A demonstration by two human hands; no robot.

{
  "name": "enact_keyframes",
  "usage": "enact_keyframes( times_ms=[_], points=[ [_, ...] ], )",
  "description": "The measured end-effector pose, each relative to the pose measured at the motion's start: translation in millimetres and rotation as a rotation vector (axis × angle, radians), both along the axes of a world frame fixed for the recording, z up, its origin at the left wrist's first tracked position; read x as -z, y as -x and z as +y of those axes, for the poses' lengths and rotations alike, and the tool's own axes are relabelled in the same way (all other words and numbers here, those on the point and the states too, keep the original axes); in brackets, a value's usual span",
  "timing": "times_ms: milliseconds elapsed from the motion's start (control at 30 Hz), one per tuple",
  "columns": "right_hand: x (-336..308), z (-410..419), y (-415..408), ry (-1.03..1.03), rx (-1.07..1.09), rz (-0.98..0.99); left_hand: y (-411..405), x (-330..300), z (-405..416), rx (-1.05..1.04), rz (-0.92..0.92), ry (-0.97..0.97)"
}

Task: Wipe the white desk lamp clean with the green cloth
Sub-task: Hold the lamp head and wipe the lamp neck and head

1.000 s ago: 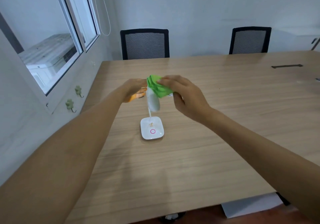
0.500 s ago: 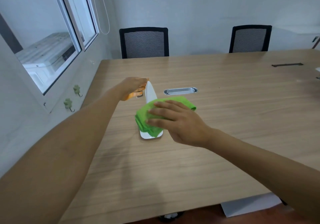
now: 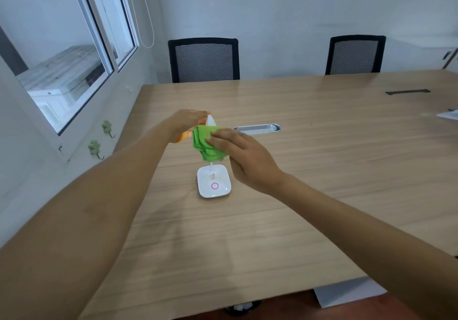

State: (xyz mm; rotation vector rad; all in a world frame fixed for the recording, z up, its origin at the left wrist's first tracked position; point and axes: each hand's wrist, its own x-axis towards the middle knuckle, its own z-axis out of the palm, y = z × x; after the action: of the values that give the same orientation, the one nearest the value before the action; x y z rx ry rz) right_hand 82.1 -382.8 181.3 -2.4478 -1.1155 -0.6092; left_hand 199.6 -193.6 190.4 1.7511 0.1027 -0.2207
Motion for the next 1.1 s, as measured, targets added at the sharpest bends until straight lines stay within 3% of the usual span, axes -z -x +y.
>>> enact_keyframes(
  times_ms=[200,400,567,767,1100],
  points=[
    [19,-15,28,0.061,-0.045,-0.151,0,2,-3,-0.013,0.049,0.090],
    [20,-19,41,-0.075,-0.083,-0.341,2,0,-6,-0.036,0.045,0.082],
    [-4,-13,9,-0.119,0.093,-0.139,4,-1,-7,-0.011,0.038,0.092],
    [5,-8,16,-0.031,0.038,-0.028,2,1,-8,-0.065,0.025,0.081],
    [52,-23,52,-0.031,-0.138,-0.403,9,-5,-10,-0.073,0.049,0.102]
  ],
)
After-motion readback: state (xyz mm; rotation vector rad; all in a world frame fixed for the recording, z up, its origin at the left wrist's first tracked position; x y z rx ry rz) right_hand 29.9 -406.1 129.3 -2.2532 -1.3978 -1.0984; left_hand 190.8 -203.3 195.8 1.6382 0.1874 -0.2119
